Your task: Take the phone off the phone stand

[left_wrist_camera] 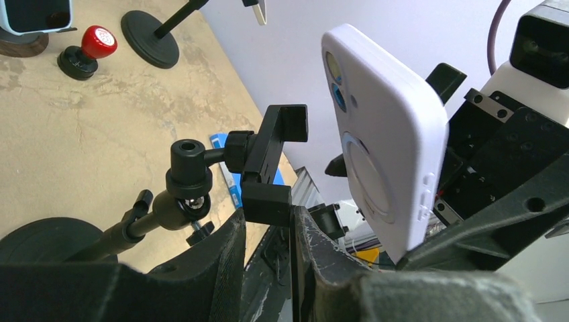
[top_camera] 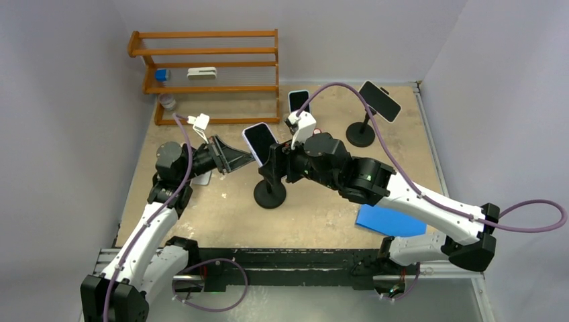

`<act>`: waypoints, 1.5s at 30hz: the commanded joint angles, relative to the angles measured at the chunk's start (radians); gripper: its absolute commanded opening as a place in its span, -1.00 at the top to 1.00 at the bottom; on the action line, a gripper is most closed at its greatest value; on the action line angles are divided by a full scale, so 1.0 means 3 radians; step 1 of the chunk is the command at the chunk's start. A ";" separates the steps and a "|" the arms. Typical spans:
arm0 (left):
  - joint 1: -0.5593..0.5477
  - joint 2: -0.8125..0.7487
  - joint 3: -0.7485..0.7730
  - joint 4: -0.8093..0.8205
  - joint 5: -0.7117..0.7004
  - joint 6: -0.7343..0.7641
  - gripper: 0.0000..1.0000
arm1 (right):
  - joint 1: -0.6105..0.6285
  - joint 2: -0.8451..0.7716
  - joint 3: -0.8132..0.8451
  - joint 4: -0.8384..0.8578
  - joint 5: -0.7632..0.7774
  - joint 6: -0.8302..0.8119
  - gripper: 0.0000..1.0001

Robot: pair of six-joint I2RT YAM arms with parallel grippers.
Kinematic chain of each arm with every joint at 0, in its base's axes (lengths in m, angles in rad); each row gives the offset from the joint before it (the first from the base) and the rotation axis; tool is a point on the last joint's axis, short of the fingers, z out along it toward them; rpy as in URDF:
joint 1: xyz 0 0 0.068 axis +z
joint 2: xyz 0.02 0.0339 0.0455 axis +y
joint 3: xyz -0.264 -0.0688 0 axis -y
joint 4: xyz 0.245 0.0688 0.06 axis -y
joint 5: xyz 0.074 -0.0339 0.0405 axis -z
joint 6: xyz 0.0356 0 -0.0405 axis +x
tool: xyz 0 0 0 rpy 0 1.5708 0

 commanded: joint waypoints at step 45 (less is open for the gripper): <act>-0.0188 0.0331 0.1905 0.0020 0.0088 0.0809 -0.82 | 0.0053 -0.0454 -0.0391 0.2302 0.1497 -0.1438 1.00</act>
